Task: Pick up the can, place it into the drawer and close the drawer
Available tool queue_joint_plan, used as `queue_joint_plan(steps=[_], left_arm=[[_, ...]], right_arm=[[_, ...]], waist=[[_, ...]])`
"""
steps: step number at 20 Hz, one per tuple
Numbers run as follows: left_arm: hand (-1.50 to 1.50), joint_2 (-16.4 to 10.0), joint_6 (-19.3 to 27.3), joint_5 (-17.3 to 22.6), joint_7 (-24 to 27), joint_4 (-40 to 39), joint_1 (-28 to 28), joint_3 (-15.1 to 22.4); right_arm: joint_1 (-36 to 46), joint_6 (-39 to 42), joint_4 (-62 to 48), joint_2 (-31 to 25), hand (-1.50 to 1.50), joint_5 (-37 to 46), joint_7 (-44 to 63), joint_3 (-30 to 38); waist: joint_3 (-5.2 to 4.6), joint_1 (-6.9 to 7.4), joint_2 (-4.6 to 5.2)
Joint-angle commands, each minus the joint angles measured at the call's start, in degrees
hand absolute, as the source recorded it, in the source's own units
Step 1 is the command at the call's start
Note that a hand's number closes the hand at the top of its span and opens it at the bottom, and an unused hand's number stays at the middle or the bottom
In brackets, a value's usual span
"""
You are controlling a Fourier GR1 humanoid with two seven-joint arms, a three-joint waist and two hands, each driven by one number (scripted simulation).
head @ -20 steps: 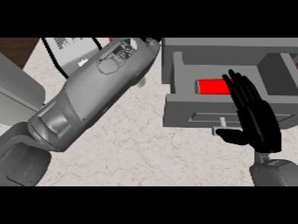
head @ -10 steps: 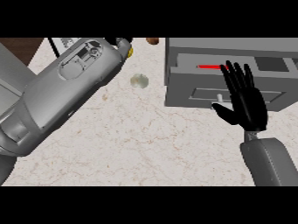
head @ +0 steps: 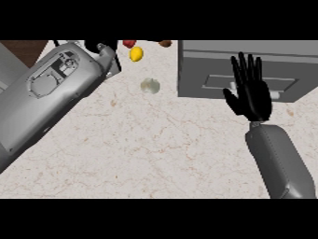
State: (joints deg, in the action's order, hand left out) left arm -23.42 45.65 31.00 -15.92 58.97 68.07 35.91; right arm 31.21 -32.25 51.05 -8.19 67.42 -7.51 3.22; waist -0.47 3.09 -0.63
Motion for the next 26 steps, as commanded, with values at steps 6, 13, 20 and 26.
queue_joint_plan(steps=[6, 13, 20, 26], left_arm=[[-1.50, -6.0, 0.0, -2.3, -5.2, 10.8, -5.8, 0.1], [-1.50, -4.7, -0.7, -2.6, -1.1, 13.5, -13.6, -0.7], [-1.50, -5.9, -1.8, -3.7, 1.0, 15.3, -17.0, -1.3], [-1.50, -5.6, -1.5, -4.9, 1.8, 18.9, -20.0, -1.0]], right_arm=[[14.7, -6.5, -19.3, -2.1, -1.50, -0.3, -0.7, 5.6], [22.1, -11.1, -25.7, -0.9, -1.50, 2.2, 3.3, 6.1], [26.8, -10.8, -30.1, -2.3, -1.50, 1.6, 3.6, 6.8], [32.7, -9.2, -34.8, -5.0, -1.50, -0.2, 2.2, 9.5]], waist=[[0.60, 1.09, 1.13], [0.53, 1.44, 1.66], [0.54, 2.11, 2.07], [0.61, 2.76, 2.39]])
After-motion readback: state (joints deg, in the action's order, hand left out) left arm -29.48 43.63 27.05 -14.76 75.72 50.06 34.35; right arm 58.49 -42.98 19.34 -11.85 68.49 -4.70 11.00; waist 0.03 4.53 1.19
